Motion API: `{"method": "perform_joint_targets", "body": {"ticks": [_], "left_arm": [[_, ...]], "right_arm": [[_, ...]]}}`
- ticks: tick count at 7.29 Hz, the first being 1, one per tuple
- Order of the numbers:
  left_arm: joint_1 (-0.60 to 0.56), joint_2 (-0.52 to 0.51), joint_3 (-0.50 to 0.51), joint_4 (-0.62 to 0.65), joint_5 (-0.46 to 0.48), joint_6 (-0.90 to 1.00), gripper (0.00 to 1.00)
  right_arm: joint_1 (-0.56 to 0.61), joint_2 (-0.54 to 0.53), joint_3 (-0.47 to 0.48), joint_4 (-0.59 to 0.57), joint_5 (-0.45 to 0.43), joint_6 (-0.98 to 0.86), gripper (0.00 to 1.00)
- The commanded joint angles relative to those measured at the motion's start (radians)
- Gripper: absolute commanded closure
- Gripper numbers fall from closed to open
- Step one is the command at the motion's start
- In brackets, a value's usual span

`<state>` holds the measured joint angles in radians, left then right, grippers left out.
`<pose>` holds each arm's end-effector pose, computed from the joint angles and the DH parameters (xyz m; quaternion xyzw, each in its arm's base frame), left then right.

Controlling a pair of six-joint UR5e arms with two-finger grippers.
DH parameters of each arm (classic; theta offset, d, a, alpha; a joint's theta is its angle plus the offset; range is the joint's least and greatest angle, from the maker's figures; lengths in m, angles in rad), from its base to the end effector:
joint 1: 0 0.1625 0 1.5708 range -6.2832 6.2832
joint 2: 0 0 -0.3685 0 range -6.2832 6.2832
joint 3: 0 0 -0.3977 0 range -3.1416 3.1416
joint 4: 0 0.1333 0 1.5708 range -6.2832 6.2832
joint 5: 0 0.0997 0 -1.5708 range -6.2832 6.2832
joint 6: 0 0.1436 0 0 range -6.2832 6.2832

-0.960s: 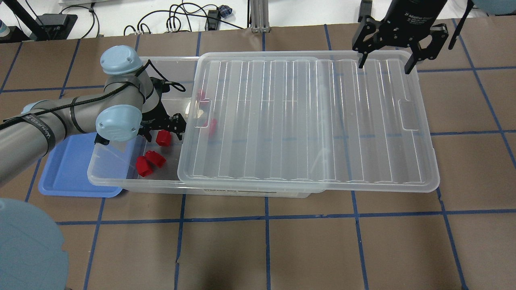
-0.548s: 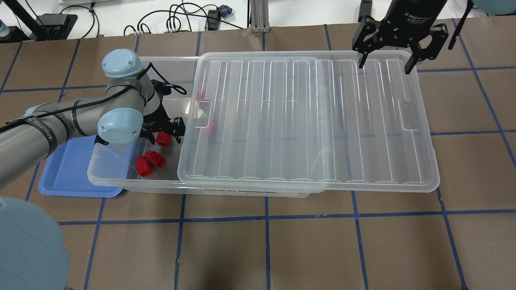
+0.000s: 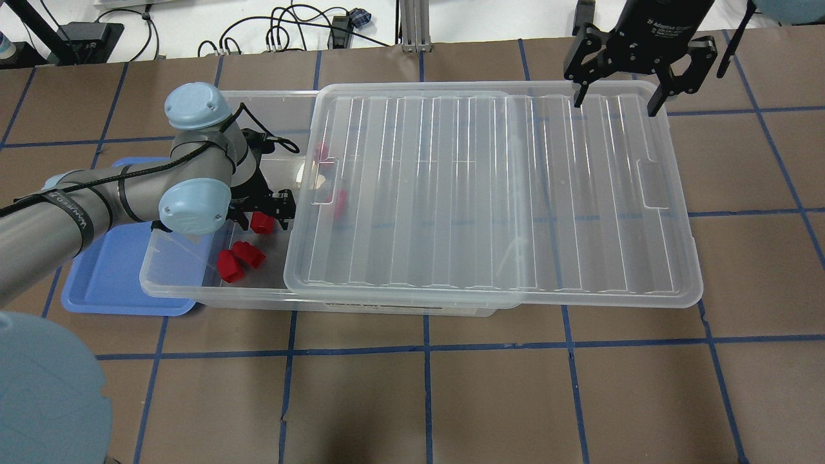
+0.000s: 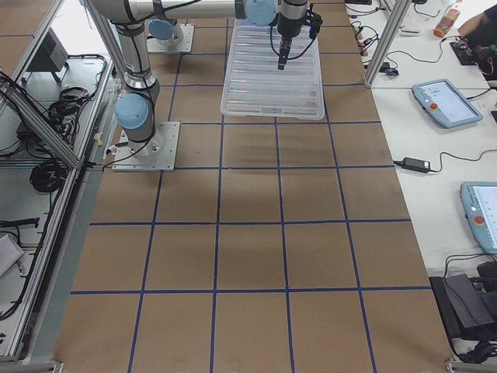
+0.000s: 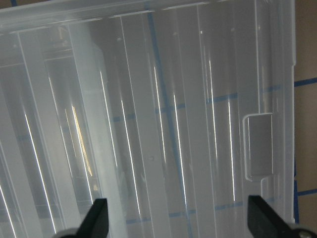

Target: Place red block in blue tray from box

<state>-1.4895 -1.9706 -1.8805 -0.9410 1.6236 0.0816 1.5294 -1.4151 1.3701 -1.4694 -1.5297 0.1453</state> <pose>-0.0820 -0.5416 0.0920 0.0012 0.9989 0.0418 0.0231 0.1165 -0.5512 0.3956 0.0937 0.9950 0.0292 0.0190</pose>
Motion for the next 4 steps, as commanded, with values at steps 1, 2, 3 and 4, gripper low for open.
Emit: {"method": "perform_joint_targets", "body": {"ticks": [1,2,3,4], "left_arm": [[-0.002,0.001,-0.003,0.002,0.002,0.0,0.35],[-0.003,0.002,-0.006,0.002,0.002,-0.006,0.48],[-0.008,0.002,-0.003,0.004,0.002,-0.023,0.57],[-0.006,0.009,-0.005,0.005,0.002,-0.022,0.66]], "right_arm": [[0.0,-0.001,0.001,-0.005,-0.044,-0.001,0.0],[0.0,0.002,0.001,-0.005,-0.049,-0.001,0.0],[0.0,0.001,0.001,-0.005,-0.049,-0.001,0.0],[0.0,0.002,0.001,-0.005,-0.049,-0.001,0.0]]}}
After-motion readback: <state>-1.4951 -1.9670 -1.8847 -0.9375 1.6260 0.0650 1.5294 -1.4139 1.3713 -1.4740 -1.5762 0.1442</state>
